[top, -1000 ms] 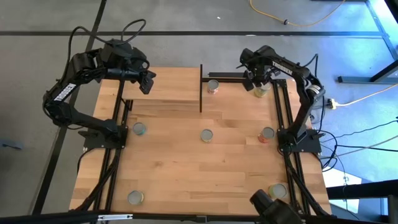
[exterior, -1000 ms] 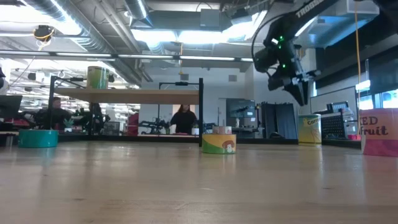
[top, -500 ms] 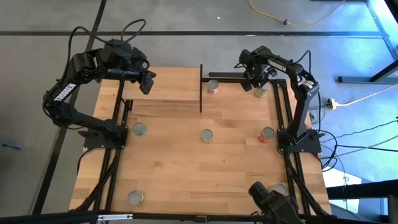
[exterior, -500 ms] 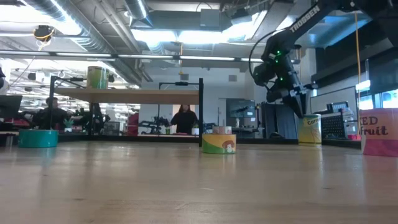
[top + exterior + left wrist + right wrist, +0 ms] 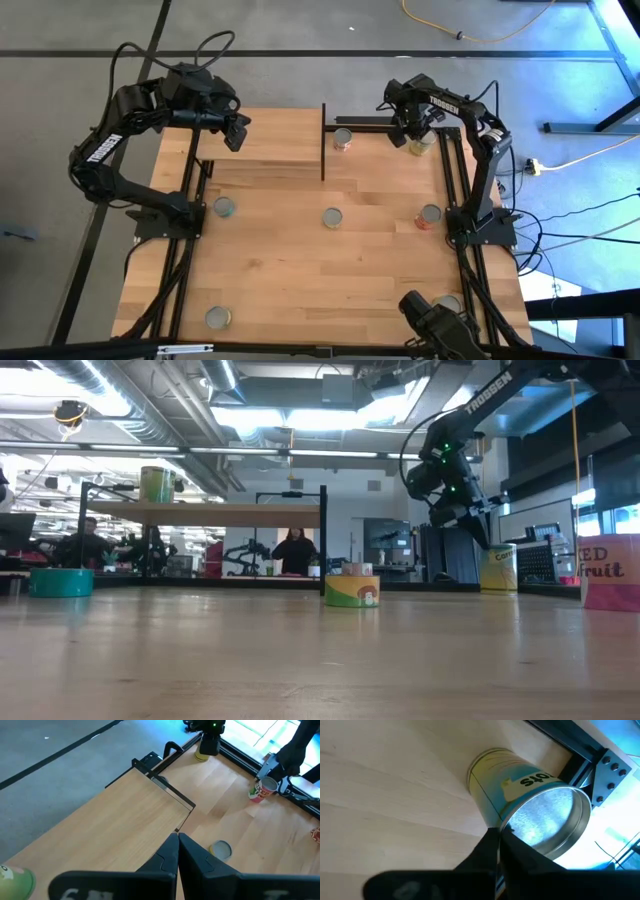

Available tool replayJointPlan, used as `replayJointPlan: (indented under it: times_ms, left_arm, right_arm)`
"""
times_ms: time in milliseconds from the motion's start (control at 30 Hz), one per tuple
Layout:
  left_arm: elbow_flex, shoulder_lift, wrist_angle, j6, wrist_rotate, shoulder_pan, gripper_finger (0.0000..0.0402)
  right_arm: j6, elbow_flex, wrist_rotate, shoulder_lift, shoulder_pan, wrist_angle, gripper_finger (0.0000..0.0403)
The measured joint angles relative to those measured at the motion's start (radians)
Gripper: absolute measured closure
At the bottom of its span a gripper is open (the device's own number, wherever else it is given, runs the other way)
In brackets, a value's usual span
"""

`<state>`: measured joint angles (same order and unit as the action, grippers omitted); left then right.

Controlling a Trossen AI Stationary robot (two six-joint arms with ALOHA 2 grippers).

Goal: Pick and place cans onto a shelf
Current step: Put the canned carrots on the shelf

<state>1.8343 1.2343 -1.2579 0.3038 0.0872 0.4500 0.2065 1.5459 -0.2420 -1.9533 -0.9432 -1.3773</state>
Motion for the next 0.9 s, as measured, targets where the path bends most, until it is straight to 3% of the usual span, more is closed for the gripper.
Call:
replayJointPlan:
  times_ms: [433, 900]
  left_arm:
    - [0.000, 0.000, 0.000, -0.001, 0.000, 0.000, 0.0401]
    - [0.000, 0.000, 0.000, -0.002, 0.000, 0.000, 0.0401]
  right_arm:
    - [-0.107, -0.004, -0.017, 0.016, 0.036, 0.023, 0.0401]
    - [-0.112, -0.004, -0.016, 0.151, 0.162, -0.026, 0.0402]
